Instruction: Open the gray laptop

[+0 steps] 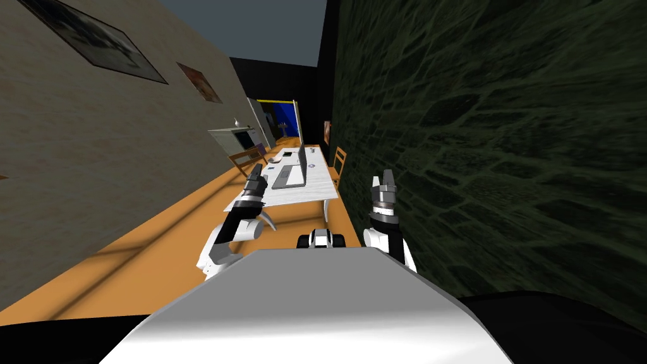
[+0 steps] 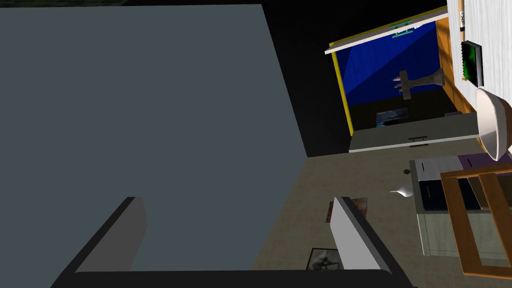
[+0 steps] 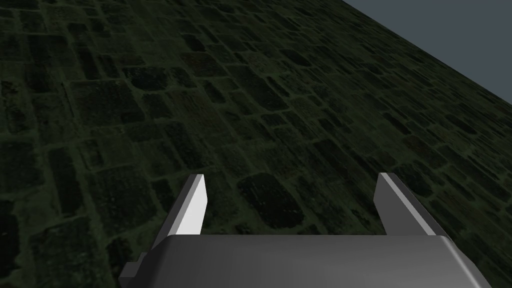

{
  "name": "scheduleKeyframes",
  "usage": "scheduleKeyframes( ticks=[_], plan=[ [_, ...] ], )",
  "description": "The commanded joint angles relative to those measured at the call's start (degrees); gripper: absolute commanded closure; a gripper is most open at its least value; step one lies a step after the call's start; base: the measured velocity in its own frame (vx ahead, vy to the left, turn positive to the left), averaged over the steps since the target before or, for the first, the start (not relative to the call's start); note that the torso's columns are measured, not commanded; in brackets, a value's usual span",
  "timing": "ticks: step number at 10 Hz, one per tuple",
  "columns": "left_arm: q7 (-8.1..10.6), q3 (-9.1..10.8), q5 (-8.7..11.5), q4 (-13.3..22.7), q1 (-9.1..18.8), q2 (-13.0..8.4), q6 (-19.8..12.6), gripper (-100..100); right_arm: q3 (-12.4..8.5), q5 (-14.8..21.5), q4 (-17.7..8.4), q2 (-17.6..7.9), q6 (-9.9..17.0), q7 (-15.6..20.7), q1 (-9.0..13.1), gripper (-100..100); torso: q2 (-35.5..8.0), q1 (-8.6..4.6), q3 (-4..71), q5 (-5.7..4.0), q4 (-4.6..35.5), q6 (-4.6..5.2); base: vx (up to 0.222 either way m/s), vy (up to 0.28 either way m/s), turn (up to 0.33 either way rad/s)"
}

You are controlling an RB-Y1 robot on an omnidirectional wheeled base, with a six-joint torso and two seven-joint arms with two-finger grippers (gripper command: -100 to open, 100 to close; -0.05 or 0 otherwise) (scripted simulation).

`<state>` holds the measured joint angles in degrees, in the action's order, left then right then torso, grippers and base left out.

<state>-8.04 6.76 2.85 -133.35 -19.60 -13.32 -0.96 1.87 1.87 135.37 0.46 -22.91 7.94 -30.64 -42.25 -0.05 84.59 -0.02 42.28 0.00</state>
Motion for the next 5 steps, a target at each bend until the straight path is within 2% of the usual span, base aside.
scheduleKeyframes(
  ticks=[1, 3, 5],
  plan=[
    [0.02, 0.88, 0.05, -0.10, 1.07, -0.73, -3.78, -100, 0.00, 0.00, 0.00, 0.00, 0.00, 0.00, 0.00, 0, -0.04, 0.05, -0.02, 0.01, 0.01, -0.01, 0.028, -0.057, -0.050],
    [0.04, 1.45, 0.07, -0.01, 1.89, -1.29, -5.91, -100, 0.00, 0.00, 0.00, 0.00, 0.00, 0.00, 0.00, 0, 0.00, 0.01, 0.00, 0.00, 0.00, 0.01, 0.041, -0.057, -0.065],
    [0.07, 2.62, 0.12, 0.26, 3.61, -2.58, -9.37, -100, 0.00, 0.00, 0.00, 0.00, 0.00, 0.00, 0.00, 0, -0.07, 0.12, -0.04, 0.03, 0.02, 0.00, 0.031, -0.048, -0.071]
  ],
)
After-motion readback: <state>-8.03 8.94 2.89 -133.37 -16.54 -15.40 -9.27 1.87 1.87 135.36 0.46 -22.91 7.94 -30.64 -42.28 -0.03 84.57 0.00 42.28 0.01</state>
